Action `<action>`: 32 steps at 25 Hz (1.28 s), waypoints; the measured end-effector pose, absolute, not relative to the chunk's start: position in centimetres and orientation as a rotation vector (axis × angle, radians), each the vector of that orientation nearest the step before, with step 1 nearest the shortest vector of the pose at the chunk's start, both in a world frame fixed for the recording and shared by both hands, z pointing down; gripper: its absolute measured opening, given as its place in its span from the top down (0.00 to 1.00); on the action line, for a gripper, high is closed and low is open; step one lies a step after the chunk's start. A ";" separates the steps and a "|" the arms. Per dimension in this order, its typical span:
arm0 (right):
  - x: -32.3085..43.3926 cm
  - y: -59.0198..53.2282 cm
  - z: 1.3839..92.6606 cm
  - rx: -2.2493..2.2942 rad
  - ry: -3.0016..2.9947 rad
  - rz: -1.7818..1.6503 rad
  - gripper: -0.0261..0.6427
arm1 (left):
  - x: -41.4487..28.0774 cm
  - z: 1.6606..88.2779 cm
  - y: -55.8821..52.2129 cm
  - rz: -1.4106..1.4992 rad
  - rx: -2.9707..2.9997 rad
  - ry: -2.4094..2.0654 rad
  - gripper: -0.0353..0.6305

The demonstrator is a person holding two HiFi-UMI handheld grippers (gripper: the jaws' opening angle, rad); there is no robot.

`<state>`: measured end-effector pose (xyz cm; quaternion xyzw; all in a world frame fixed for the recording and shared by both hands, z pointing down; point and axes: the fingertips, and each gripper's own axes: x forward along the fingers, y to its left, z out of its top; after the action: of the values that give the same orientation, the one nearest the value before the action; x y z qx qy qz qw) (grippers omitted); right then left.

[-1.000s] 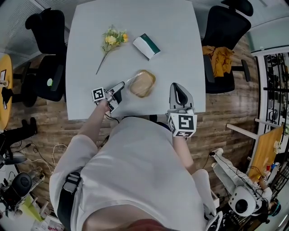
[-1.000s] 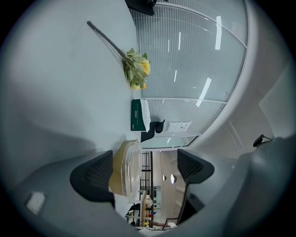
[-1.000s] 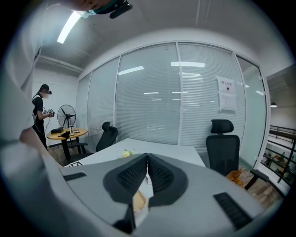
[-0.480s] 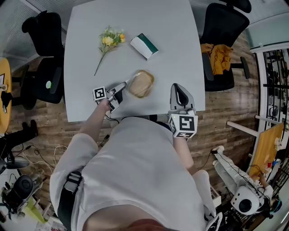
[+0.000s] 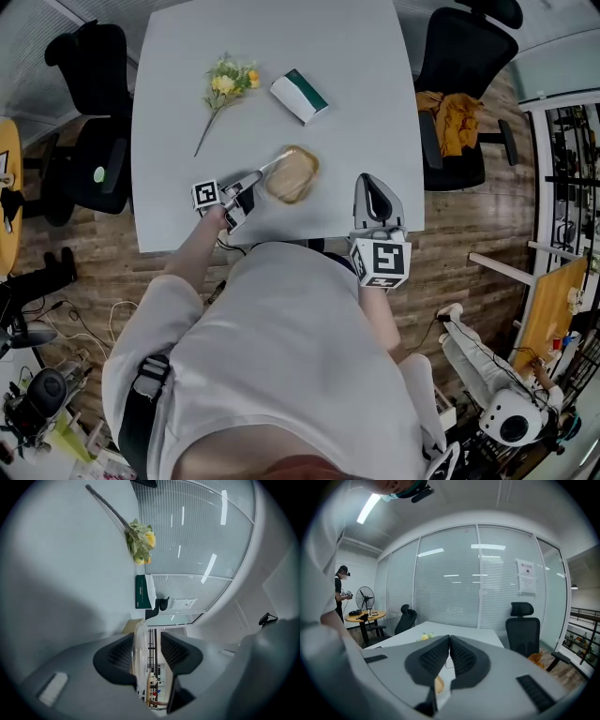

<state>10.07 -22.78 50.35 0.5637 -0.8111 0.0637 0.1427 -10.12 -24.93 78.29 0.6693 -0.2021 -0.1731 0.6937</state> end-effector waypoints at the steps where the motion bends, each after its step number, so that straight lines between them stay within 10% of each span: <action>1: 10.1 -22.8 50.2 1.627 -2.343 0.179 0.95 | -10.1 78.3 -24.9 -0.383 1.494 -0.453 0.70; 6: 10.1 -22.7 50.2 1.626 -2.347 0.178 0.95 | -10.7 79.3 -24.7 -0.376 1.473 -0.479 0.87; 32: 10.3 -20.4 49.6 1.640 -2.371 0.161 0.95 | -9.9 73.5 -24.7 -0.523 1.573 -0.392 0.88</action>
<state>10.30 -20.44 49.60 0.5635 -0.8144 0.0554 0.1268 -9.90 -24.75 73.45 0.6947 -0.1732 -0.2309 0.6589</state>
